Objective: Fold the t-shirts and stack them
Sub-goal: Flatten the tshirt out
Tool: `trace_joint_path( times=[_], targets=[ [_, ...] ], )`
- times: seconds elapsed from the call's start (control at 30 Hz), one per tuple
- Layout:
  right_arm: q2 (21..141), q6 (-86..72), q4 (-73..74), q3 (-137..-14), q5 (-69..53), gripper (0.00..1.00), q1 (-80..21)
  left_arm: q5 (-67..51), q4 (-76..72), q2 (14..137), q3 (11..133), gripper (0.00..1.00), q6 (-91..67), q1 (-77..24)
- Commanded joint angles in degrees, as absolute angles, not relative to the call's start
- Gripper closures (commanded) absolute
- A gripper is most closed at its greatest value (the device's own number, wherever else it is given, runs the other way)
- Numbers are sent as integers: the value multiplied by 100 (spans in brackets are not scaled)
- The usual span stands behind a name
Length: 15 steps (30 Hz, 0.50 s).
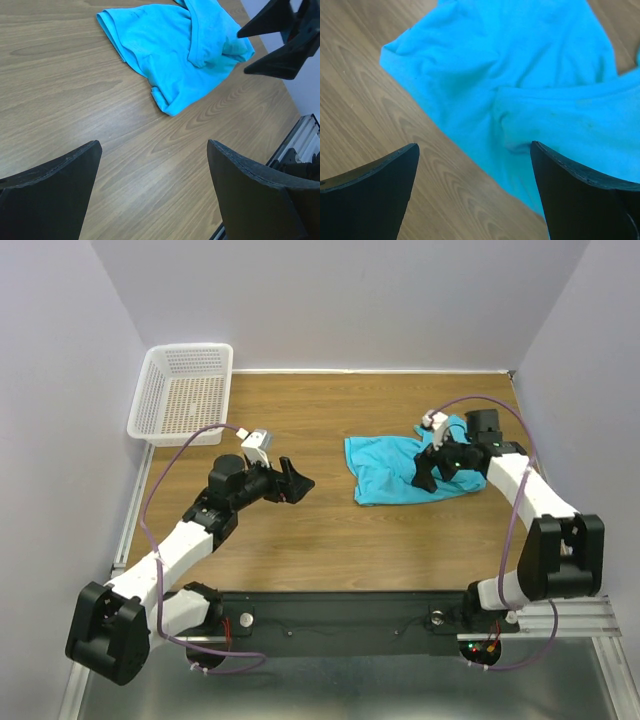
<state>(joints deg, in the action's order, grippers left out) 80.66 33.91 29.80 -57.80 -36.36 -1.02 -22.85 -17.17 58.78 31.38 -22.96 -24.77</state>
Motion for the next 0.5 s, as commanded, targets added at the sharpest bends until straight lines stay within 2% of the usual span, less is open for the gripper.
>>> trace_joint_path(
  times=[0.0, 0.2, 0.4, 0.47],
  targets=[
    [8514, 3991, 3146, -6467, -3246, 5, -501, -2224, -2021, 5915, 3252, 2, -2232, -2549],
    [9078, 3955, 3120, -6662, -2200, 14, -790, -2118, -2022, 5845, 3103, 2, -2285, -2575],
    [9377, 4052, 3015, -6609, -1749, 19, -914, -2127, -2074, 5915, 3006, 2, -2338, -2601],
    [9474, 4026, 2971, -6609, -1610, 26, -940, -2127, -2144, 5985, 3015, 2, -2399, -2610]
  ],
)
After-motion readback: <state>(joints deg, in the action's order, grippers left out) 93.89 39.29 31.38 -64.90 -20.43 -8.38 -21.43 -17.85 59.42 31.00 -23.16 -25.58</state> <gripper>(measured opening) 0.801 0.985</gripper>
